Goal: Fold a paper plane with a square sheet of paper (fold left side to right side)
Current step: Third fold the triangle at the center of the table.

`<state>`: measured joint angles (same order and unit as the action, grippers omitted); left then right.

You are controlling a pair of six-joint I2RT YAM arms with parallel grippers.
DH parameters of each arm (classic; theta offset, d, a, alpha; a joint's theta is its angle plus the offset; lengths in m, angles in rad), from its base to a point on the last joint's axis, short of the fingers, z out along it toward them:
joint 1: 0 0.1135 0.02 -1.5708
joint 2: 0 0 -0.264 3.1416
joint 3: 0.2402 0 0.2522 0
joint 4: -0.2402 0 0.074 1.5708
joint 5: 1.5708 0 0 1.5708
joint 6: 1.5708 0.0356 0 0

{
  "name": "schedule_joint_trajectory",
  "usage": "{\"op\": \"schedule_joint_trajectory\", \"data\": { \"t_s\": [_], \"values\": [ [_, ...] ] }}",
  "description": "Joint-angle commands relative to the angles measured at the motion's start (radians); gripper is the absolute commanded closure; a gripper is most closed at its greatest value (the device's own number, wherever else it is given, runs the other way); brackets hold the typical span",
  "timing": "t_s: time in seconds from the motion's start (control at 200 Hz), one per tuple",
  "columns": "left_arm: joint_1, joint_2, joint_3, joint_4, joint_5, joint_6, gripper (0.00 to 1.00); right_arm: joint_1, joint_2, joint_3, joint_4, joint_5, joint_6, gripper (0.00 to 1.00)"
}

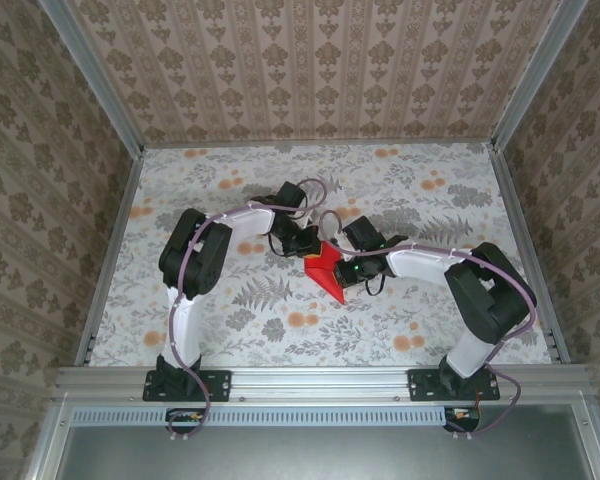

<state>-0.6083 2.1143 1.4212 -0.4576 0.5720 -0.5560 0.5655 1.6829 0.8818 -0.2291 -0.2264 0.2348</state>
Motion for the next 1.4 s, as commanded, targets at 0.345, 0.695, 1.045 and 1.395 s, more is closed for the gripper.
{"op": "schedule_joint_trajectory", "data": {
  "t_s": [0.345, 0.695, 1.045, 1.395],
  "values": [
    [-0.009, 0.041, 0.007, -0.053, -0.038, 0.009, 0.97, -0.004, 0.034, 0.008, -0.032, 0.026, -0.012, 1.00],
    [-0.010, 0.028, 0.011, -0.050, -0.031, 0.010, 0.94, 0.002, 0.061, 0.028, -0.059, 0.024, -0.026, 1.00],
    [0.029, -0.091, 0.071, -0.128, -0.057, 0.083, 0.79, 0.014, 0.080, 0.040, -0.113, 0.025, -0.041, 1.00],
    [0.006, -0.243, -0.161, 0.004, 0.054, 0.022, 0.90, 0.019, 0.086, 0.045, -0.122, 0.026, -0.048, 1.00]
  ]
}}
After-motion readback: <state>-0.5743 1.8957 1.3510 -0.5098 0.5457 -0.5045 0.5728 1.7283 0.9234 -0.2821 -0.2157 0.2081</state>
